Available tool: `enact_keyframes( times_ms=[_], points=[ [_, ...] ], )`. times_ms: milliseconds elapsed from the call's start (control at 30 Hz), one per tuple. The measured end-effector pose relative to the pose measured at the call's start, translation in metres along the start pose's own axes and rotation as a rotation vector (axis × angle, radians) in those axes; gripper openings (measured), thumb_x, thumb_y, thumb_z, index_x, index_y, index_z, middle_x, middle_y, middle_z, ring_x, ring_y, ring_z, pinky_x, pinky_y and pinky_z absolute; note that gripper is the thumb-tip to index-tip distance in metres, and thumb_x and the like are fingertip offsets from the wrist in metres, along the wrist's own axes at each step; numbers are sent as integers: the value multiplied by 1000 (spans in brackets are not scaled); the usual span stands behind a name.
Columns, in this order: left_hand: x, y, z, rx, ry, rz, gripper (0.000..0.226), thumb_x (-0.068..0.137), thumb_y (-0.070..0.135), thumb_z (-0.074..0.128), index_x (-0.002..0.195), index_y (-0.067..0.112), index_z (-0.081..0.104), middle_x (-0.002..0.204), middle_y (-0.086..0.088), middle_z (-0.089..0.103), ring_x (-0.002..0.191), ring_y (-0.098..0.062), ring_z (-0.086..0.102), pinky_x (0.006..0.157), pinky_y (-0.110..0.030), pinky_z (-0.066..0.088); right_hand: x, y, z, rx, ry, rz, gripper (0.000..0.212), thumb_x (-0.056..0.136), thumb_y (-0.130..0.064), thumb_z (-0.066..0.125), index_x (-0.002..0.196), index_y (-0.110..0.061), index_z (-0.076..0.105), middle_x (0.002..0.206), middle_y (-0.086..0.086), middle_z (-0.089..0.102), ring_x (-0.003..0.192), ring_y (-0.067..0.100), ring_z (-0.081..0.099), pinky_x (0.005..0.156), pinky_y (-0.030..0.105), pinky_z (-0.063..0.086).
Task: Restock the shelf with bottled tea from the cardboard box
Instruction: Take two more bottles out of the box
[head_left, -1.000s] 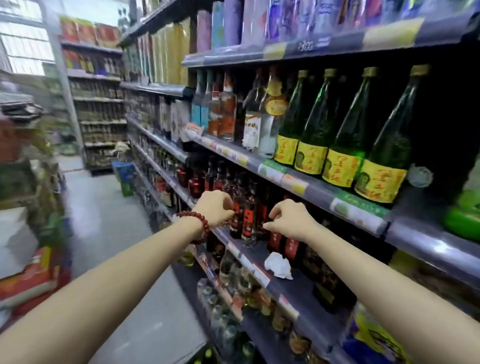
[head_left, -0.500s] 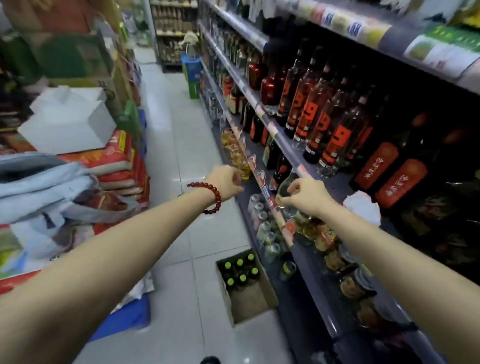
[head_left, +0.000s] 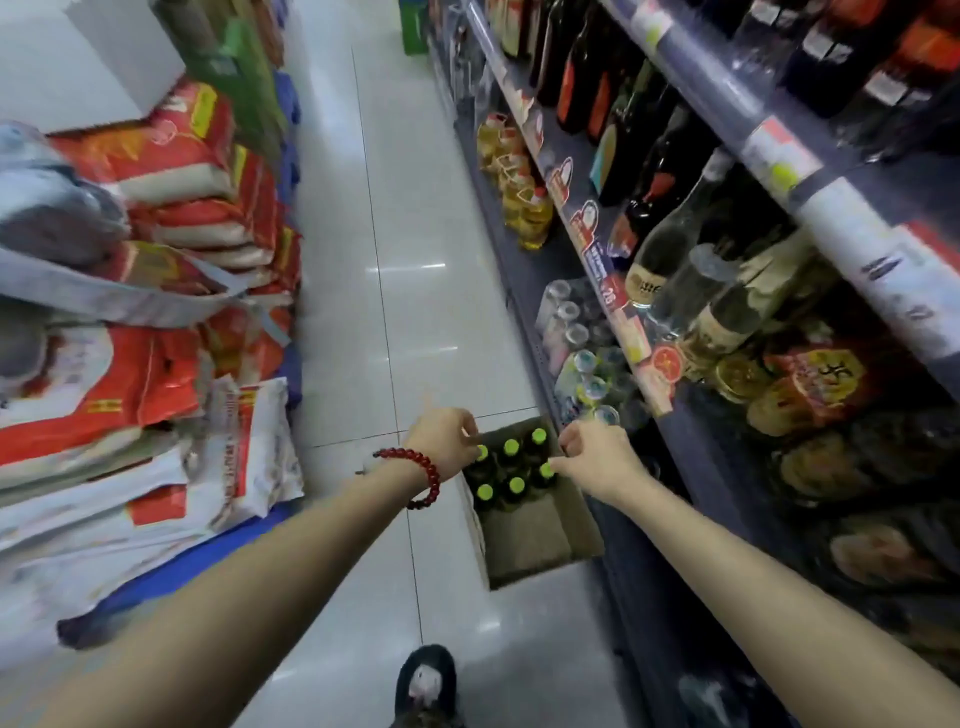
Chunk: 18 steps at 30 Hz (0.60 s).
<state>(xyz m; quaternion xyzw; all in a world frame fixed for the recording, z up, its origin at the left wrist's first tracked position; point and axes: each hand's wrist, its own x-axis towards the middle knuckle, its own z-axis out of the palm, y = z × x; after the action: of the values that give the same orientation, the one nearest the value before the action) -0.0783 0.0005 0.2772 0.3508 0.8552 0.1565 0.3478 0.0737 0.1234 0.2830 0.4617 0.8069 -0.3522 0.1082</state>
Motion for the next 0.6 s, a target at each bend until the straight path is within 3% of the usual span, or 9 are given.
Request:
enact_keyframes(
  times_ms=[233, 367, 600],
  points=[
    [83, -77, 133, 29, -30, 0, 26, 84, 22, 63, 107, 9, 65, 110, -10, 67, 104, -27, 61, 90, -36, 51, 84, 91, 120, 29, -5, 11, 45, 83, -29, 70, 123, -11, 60, 117, 10, 66, 109, 25, 61, 90, 34, 50],
    [125, -112, 194, 41, -30, 41, 37, 82, 23, 66, 117, 10, 61, 116, -11, 65, 110, -29, 58, 93, -35, 48, 122, 137, 181, 37, 14, 2, 46, 81, -30, 73, 122, -13, 60, 112, 9, 68, 109, 26, 62, 91, 35, 50],
    [180, -166, 270, 14, 82, 89, 60, 76, 30, 74, 129, 16, 50, 128, -7, 54, 119, -25, 50, 99, -34, 43, 184, 175, 267, 105, 27, -88, 64, 82, -24, 73, 138, -11, 45, 139, 12, 54, 130, 26, 49, 103, 33, 41]
  ],
)
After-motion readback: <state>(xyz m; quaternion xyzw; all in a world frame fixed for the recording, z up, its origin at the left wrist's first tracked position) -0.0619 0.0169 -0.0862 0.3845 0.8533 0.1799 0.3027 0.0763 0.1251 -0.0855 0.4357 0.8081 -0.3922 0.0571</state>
